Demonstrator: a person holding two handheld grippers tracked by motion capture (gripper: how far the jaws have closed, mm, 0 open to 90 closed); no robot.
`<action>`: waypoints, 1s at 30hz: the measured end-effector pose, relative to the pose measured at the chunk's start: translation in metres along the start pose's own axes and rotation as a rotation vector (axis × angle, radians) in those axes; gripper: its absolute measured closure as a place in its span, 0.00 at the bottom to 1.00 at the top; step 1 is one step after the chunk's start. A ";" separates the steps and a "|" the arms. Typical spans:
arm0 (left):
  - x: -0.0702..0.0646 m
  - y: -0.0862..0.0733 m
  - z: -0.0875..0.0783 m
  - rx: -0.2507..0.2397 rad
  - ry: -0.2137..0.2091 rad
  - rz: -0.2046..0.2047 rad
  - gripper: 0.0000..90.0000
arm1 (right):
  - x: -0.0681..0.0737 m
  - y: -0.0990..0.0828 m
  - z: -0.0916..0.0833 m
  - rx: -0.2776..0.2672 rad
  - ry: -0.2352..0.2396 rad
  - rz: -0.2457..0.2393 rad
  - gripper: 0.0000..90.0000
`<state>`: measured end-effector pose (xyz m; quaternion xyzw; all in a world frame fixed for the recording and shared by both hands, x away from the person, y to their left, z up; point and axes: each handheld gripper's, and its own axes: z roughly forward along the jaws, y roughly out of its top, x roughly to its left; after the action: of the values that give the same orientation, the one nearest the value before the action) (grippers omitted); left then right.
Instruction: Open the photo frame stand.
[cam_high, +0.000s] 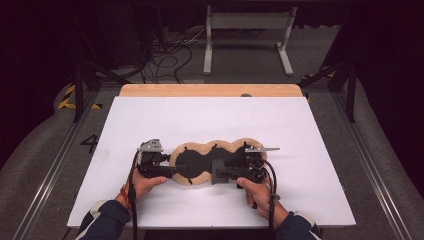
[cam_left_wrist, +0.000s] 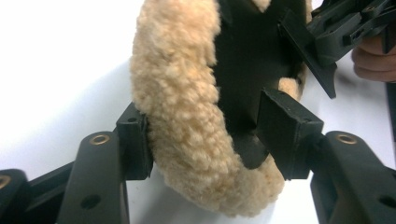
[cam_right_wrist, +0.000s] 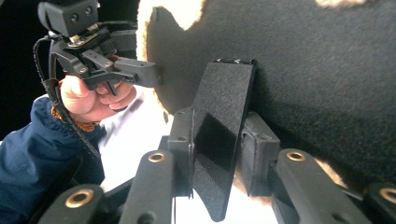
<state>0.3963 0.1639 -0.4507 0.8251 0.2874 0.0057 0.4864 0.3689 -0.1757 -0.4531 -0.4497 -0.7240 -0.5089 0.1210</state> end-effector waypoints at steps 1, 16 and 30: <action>-0.001 0.000 -0.001 -0.003 0.005 -0.005 0.48 | 0.001 0.000 0.000 -0.001 -0.002 -0.002 0.78; -0.020 -0.003 -0.016 -0.027 0.044 0.143 0.59 | 0.019 -0.008 -0.007 0.034 -0.091 -0.176 0.78; -0.033 -0.005 -0.021 -0.020 0.073 0.223 0.62 | 0.039 -0.019 -0.052 -0.019 -0.198 -0.493 0.67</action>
<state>0.3606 0.1665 -0.4351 0.8464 0.2113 0.0926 0.4801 0.3170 -0.2005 -0.4167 -0.3086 -0.8151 -0.4833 -0.0825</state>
